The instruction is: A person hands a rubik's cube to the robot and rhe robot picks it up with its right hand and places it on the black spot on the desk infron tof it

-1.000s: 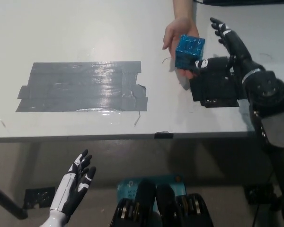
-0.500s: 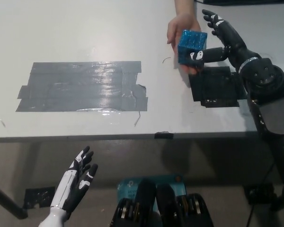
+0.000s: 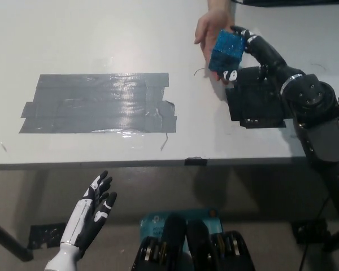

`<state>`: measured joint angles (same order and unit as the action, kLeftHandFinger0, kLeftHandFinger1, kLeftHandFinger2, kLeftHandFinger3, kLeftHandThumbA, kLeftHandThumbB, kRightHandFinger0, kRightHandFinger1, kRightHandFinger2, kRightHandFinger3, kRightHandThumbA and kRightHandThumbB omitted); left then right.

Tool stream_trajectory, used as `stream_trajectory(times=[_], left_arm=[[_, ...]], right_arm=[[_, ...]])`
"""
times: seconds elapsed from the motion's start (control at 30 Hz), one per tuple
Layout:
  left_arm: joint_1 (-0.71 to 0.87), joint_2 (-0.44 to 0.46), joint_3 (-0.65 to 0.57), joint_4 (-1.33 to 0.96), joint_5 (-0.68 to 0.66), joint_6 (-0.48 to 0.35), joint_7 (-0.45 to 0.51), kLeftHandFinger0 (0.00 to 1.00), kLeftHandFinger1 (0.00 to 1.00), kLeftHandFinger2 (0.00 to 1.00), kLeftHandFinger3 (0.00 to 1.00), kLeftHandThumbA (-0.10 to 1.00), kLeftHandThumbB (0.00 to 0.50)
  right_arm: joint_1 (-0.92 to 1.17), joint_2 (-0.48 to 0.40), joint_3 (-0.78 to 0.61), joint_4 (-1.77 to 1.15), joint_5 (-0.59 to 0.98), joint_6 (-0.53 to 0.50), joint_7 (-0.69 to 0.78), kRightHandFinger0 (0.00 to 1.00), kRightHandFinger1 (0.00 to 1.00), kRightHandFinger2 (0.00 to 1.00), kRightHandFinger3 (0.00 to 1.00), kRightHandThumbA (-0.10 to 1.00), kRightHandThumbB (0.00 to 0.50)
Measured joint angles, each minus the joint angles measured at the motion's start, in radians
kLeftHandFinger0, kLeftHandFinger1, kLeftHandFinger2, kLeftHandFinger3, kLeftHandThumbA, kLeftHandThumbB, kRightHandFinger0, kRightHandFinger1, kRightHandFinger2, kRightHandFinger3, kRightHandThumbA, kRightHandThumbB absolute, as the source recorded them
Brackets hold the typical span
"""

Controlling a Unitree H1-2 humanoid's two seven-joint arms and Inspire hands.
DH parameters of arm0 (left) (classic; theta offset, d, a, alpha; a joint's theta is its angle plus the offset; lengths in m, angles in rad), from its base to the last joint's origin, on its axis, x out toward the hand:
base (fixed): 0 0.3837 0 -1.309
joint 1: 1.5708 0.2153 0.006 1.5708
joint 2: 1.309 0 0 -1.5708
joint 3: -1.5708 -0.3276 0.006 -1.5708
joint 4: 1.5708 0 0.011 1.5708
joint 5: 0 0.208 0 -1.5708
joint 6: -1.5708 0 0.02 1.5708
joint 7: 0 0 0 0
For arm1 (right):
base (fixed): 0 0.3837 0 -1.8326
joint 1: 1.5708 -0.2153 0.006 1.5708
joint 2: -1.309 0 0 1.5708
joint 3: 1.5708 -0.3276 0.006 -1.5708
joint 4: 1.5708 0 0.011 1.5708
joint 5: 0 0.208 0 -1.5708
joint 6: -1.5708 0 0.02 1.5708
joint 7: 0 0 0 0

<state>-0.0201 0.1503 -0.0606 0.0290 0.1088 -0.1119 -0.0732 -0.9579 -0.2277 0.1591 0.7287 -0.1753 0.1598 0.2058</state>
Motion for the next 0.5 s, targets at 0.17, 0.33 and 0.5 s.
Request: stream_trajectory(times=[0.17, 0.33, 0.5], left_arm=[[-0.01, 0.0, 0.001, 0.0, -0.002, 0.0, 0.0, 1.0, 1.0, 1.0, 1.0, 0.84, 0.123], [-0.02, 0.0, 0.002, 0.001, -0.005, 0.0, -0.001, 1.0, 1.0, 1.0, 1.0, 0.82, 0.125], [-0.021, 0.0, 0.003, 0.001, -0.008, 0.0, -0.001, 1.0, 1.0, 1.0, 1.0, 0.82, 0.118]], right_arm=[[-0.012, -0.018, 0.029, 0.044, -0.023, -0.02, -0.002, 0.15, 0.6, 0.88, 0.85, -0.1, 0.173], [-0.013, -0.017, 0.025, 0.058, -0.039, -0.048, -0.033, 0.13, 0.5, 0.77, 0.87, -0.1, 0.149], [-0.013, -0.013, 0.007, 0.058, -0.039, -0.086, -0.068, 0.1, 0.46, 0.71, 0.81, -0.09, 0.147]])
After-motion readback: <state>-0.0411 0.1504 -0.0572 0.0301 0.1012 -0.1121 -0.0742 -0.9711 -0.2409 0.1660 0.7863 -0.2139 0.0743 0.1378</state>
